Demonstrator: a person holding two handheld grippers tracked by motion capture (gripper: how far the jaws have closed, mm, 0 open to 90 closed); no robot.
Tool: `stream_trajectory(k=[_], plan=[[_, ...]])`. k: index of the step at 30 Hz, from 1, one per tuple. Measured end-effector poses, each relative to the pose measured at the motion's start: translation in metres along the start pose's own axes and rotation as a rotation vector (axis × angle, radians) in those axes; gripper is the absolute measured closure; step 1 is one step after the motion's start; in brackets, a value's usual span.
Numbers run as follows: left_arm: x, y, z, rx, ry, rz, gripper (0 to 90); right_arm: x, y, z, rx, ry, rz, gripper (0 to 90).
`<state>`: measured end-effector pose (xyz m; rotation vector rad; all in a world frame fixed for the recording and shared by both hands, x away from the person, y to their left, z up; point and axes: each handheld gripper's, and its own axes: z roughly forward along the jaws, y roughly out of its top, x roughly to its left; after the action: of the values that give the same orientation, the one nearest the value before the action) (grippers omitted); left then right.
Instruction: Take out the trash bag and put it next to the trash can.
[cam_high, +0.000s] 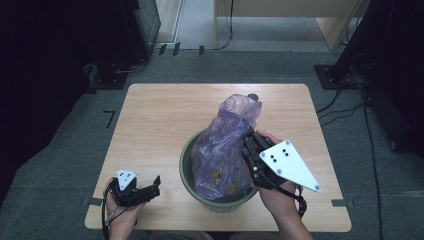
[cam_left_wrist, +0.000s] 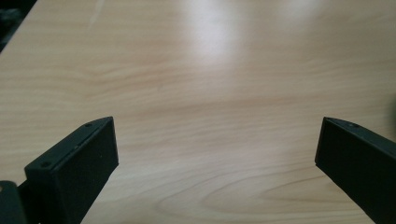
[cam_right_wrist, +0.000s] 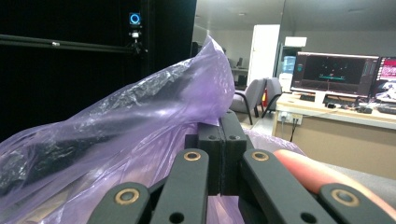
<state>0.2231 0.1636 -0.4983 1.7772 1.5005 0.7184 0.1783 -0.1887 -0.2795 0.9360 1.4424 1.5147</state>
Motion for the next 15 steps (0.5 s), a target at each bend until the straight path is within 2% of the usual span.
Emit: stream_trajectory(k=[4, 8, 10, 15], plan=[[0.005, -0.009, 0.011, 0.053, 0.048, 0.031, 0.0, -0.001, 0.002, 0.000, -0.011, -0.010, 0.001, 90.0], [0.006, -0.011, 0.018, 0.083, 0.081, 0.053, 0.0, -0.004, 0.005, -0.001, -0.024, -0.020, 0.007, 90.0], [0.005, -0.011, 0.019, 0.106, 0.079, 0.056, 0.0, -0.005, 0.007, -0.002, -0.030, -0.026, 0.010, 90.0], [0.008, -0.010, 0.021, 0.121, 0.058, 0.021, 0.0, -0.009, 0.012, -0.003, -0.053, -0.051, -0.002, 90.0]])
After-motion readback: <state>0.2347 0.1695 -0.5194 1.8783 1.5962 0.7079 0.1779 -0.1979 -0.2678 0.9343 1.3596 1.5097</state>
